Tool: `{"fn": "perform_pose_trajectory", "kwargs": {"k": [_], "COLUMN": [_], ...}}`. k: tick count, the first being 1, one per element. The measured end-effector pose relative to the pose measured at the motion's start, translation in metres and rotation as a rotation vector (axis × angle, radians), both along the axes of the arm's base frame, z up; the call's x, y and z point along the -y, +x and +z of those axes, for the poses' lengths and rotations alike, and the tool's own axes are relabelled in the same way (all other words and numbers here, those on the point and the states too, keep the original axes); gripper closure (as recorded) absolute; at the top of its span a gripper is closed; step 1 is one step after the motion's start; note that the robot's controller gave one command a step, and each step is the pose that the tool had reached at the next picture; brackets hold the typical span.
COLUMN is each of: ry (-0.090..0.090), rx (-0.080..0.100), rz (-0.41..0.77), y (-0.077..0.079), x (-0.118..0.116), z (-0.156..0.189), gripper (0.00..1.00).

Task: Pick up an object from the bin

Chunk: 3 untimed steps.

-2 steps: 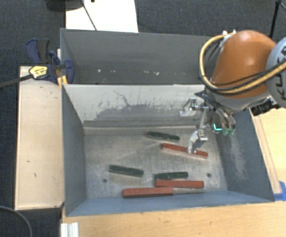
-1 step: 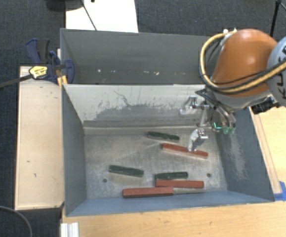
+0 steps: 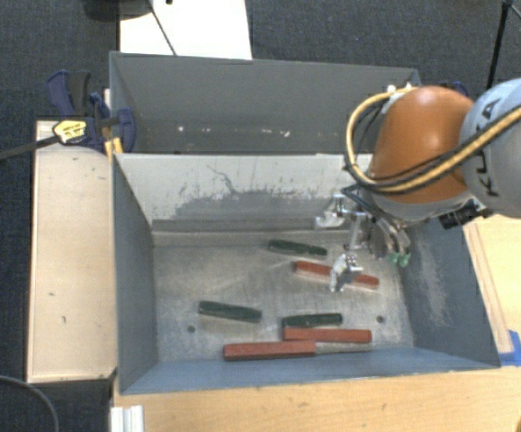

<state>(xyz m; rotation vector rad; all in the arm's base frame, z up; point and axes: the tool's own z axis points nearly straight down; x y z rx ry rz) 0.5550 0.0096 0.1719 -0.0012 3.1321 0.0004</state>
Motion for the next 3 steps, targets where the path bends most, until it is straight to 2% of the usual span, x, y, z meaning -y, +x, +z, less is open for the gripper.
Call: {"fn": "perform_pose_trajectory", "kwargs": {"k": [1,2,3], "ry": [0.002,0.002,0.001], "rx": [0.002,0.002,0.0], "rz": [-0.058,-0.058,-0.068], "y": [0.0,0.0,0.019], "x": [0.003,0.003,0.005], "z": [-0.093,-0.093,0.072], "gripper": [1.0,1.0,1.0]}}
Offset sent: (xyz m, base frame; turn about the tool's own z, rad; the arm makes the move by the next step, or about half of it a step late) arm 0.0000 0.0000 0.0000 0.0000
